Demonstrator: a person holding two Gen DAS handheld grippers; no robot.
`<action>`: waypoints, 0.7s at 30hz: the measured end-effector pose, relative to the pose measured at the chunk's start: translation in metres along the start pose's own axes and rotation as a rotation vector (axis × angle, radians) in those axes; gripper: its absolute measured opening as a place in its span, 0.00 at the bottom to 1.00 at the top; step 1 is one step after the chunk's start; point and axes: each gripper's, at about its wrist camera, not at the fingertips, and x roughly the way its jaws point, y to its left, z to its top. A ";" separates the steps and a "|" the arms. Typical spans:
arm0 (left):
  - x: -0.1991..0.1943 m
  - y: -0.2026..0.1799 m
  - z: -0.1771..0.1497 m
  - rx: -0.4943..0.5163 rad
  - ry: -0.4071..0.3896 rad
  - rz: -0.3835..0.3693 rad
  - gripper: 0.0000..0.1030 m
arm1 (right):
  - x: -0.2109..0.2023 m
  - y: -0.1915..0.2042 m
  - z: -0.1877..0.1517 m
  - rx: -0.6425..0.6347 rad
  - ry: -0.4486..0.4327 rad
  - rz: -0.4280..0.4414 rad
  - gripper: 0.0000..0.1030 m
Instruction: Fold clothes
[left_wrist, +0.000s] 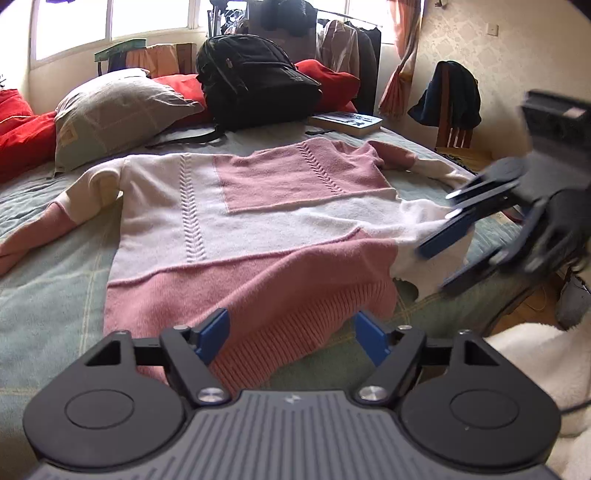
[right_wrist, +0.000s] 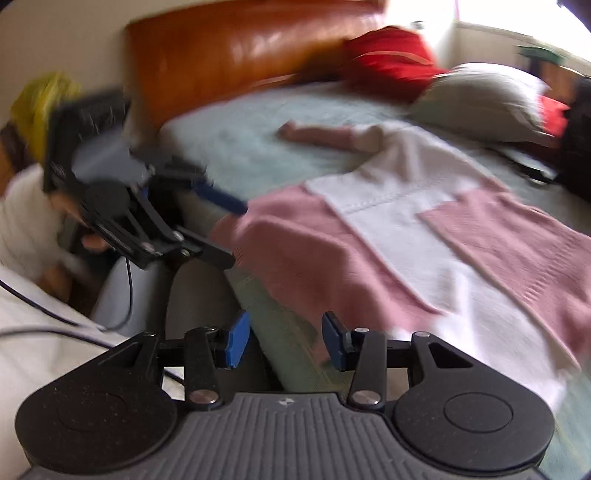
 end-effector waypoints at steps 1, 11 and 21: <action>-0.002 0.000 -0.002 -0.001 0.000 0.003 0.76 | 0.013 0.001 0.004 -0.029 0.018 0.009 0.48; 0.000 0.005 -0.004 -0.012 0.002 0.012 0.82 | 0.088 -0.023 0.000 -0.220 0.158 -0.094 0.56; 0.008 0.002 -0.004 0.003 0.008 0.001 0.83 | 0.079 -0.029 0.001 -0.260 0.181 -0.064 0.43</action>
